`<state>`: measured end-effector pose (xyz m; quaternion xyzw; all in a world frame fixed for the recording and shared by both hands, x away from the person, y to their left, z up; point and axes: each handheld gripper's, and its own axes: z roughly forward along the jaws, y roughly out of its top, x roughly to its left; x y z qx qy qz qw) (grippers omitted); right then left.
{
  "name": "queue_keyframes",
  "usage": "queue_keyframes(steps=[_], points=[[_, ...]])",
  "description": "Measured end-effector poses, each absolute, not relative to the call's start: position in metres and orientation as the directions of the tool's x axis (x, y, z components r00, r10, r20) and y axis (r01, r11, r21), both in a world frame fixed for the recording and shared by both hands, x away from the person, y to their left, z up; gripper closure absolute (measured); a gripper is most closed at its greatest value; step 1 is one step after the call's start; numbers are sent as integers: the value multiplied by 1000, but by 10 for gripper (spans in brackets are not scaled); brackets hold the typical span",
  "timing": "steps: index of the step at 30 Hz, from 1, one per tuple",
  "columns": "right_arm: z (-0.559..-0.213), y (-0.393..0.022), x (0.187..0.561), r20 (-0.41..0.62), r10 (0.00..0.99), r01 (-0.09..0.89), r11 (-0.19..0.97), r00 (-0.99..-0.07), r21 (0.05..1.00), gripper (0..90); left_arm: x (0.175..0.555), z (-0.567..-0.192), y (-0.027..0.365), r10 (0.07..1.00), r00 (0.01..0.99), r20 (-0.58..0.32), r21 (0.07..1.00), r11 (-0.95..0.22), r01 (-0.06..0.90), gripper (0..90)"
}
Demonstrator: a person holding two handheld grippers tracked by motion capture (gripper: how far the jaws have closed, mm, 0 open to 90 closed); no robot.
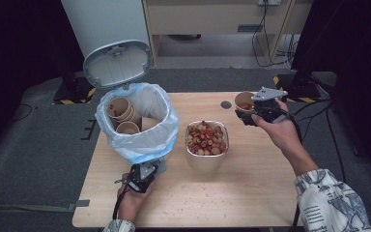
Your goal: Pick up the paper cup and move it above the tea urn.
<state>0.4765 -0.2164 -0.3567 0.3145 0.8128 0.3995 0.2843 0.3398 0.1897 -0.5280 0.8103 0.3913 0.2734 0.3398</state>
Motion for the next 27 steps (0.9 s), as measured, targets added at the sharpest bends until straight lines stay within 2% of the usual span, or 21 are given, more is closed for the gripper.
queue_keyframes(steps=[27], points=[[-352,-203,483,-257,714,245,519,-652,819,298,340,-528,190,821,545,169,767,-457,451,897]])
